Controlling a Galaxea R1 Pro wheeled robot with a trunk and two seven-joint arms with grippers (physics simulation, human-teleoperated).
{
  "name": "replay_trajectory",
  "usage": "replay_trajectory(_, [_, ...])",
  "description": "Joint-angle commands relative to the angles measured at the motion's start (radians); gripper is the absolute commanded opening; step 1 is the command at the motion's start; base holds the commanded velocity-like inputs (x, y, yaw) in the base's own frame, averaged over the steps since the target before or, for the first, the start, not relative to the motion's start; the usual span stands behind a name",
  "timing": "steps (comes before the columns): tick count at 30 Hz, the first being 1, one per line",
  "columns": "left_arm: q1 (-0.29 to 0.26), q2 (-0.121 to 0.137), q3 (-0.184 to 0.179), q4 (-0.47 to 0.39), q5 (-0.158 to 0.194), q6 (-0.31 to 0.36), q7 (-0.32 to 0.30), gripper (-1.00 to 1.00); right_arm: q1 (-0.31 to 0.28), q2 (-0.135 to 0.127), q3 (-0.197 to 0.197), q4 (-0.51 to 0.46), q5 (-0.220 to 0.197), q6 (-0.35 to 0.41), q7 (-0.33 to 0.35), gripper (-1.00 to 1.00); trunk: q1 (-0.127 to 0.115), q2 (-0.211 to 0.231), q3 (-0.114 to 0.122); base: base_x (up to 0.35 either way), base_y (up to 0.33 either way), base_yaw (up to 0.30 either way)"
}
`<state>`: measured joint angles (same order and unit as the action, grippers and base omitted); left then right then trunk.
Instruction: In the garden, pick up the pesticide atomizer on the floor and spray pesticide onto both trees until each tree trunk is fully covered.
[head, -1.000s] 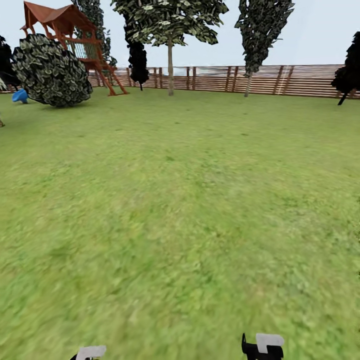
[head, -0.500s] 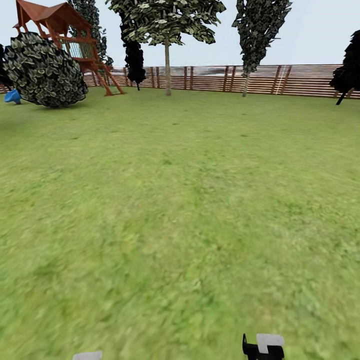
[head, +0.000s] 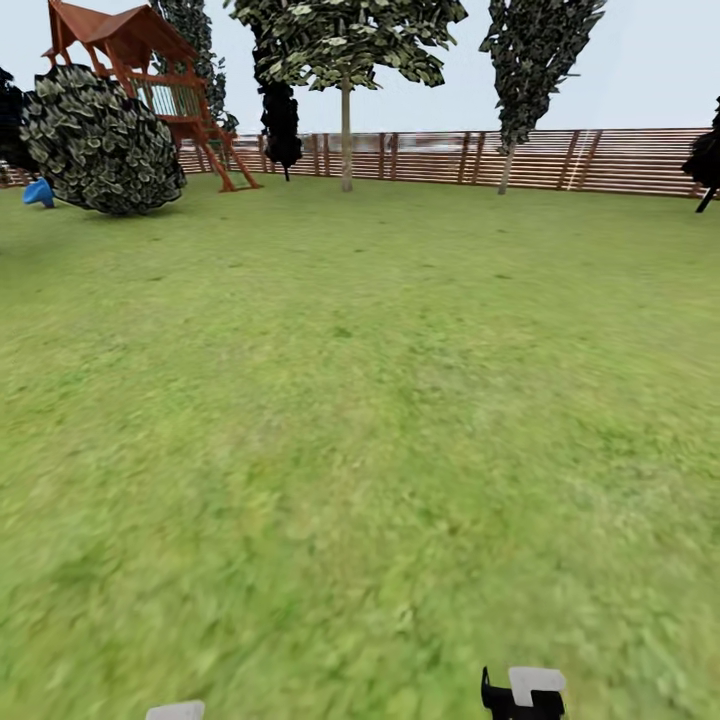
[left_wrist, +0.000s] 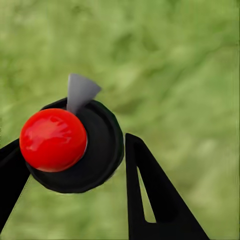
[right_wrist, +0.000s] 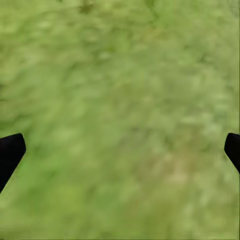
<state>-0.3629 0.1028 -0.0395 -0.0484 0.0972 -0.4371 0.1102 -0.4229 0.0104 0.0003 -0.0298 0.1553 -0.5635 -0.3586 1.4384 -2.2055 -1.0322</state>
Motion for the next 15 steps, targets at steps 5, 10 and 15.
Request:
replay_trajectory(5, [-0.001, 0.0, -0.005, 0.001, 0.01, -0.003, -0.001, -1.0, 0.0, 0.0, 0.0, 0.001, 0.01, 0.001, -0.01, 1.0, 0.0, 0.0, -0.001, 0.338, 0.0, 0.268])
replay_trajectory(10, [-0.001, 0.0, -0.005, 0.001, 0.01, -0.004, -0.001, -1.0, 0.0, 0.0, 0.0, 0.001, 0.011, 0.002, -0.012, 1.0, 0.0, 0.0, -0.001, 0.338, 0.0, 0.266])
replay_trajectory(15, [-0.001, 0.0, -0.005, 0.002, 0.01, -0.003, -0.001, -1.0, 0.0, -0.001, 0.0, 0.002, 0.014, 0.002, -0.011, 1.0, 0.0, 0.0, -0.001, 0.338, 0.0, 0.053])
